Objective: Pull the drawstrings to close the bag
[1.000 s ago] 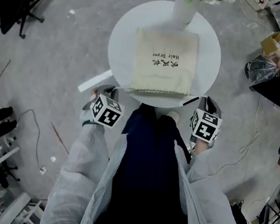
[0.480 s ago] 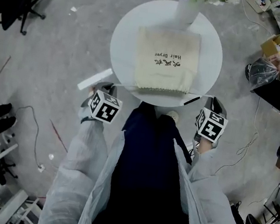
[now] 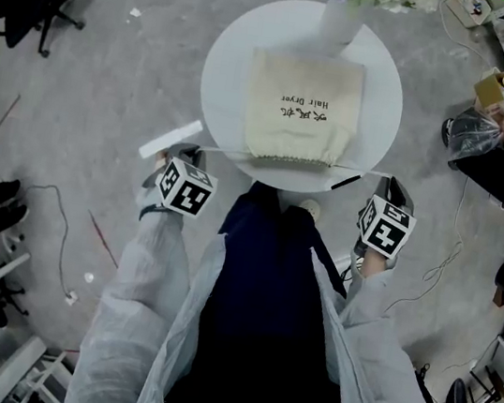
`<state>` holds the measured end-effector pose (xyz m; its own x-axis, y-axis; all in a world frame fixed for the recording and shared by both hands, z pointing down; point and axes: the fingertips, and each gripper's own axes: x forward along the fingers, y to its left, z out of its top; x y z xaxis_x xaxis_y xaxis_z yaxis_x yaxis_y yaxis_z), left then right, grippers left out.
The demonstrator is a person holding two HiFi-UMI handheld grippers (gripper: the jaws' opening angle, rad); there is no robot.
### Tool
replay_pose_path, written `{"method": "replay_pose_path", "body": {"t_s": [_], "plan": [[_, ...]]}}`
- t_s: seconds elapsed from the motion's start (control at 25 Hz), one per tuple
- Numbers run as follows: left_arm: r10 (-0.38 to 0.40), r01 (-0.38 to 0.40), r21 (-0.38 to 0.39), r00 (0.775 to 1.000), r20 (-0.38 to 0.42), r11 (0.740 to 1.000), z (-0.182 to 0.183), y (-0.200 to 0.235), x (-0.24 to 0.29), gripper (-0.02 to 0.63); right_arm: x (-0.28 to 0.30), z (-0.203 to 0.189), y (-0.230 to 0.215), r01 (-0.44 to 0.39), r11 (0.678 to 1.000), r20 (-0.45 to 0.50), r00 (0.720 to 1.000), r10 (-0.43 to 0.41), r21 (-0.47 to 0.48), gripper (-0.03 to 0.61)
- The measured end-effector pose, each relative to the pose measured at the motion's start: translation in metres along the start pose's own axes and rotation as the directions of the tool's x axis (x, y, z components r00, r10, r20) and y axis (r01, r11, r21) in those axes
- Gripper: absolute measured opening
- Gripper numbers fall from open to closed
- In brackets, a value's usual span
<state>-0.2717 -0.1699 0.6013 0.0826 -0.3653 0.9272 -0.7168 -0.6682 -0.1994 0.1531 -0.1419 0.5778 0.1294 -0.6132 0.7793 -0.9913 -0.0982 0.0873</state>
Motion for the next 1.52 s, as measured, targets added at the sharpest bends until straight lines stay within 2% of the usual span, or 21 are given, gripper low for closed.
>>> {"method": "replay_pose_path", "body": {"t_s": [0.68, 1.0, 1.52], "plan": [[-0.008, 0.005, -0.072, 0.999, -0.04, 0.997, -0.017, 0.018, 0.007, 0.034, 0.005, -0.001, -0.039, 0.071, 0.996, -0.018, 0.997, -0.071, 0.047, 0.048], [-0.026, 0.02, -0.113, 0.998, -0.052, 0.993, -0.024, 0.022, 0.012, 0.034, 0.01, -0.002, -0.042, 0.073, 0.996, -0.026, 0.997, -0.072, 0.052, 0.046], [-0.027, 0.02, -0.132, 0.998, -0.053, 0.991, -0.028, 0.025, 0.015, 0.034, 0.018, -0.003, -0.048, 0.095, 0.994, -0.039, 0.995, -0.093, 0.051, 0.046]]}}
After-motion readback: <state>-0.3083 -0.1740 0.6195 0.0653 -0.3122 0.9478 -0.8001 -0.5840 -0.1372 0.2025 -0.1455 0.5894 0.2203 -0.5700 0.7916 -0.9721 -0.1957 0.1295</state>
